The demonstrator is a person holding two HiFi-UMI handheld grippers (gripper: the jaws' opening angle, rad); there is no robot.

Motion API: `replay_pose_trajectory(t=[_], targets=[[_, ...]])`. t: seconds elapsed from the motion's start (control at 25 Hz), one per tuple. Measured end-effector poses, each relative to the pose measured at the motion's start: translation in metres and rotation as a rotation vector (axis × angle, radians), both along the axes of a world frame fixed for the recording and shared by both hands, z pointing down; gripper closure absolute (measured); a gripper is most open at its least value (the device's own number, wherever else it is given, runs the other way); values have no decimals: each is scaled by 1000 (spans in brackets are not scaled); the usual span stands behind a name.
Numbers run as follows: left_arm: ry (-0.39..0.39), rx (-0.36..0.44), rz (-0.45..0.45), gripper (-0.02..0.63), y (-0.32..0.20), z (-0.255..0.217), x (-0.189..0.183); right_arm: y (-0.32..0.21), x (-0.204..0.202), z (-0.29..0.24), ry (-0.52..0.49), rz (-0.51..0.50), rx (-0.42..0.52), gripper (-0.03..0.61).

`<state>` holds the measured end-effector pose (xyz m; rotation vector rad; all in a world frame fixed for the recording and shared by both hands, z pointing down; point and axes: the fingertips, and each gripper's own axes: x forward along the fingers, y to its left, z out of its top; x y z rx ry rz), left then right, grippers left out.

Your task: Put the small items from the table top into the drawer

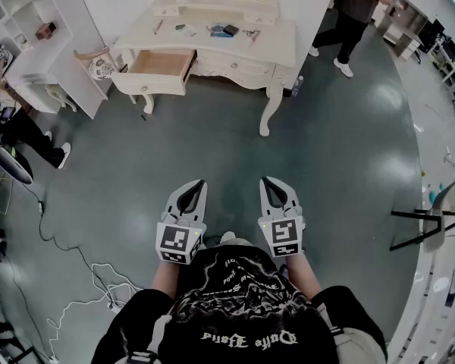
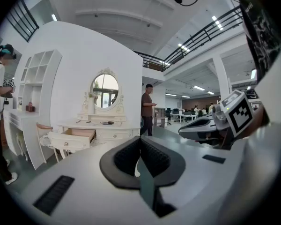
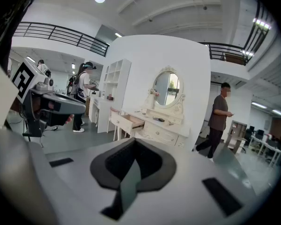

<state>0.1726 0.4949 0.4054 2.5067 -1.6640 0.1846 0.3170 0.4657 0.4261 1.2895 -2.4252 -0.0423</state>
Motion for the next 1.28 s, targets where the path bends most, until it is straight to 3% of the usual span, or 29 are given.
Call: replay_pose_trajectory(t=[0.72, 1.28], targets=[[-29, -32, 18, 598, -22, 15, 1, -20, 8, 3, -49, 19, 3, 568], [-60, -66, 93, 598, -127, 33, -37, -108, -16, 13, -11, 86, -30, 566]])
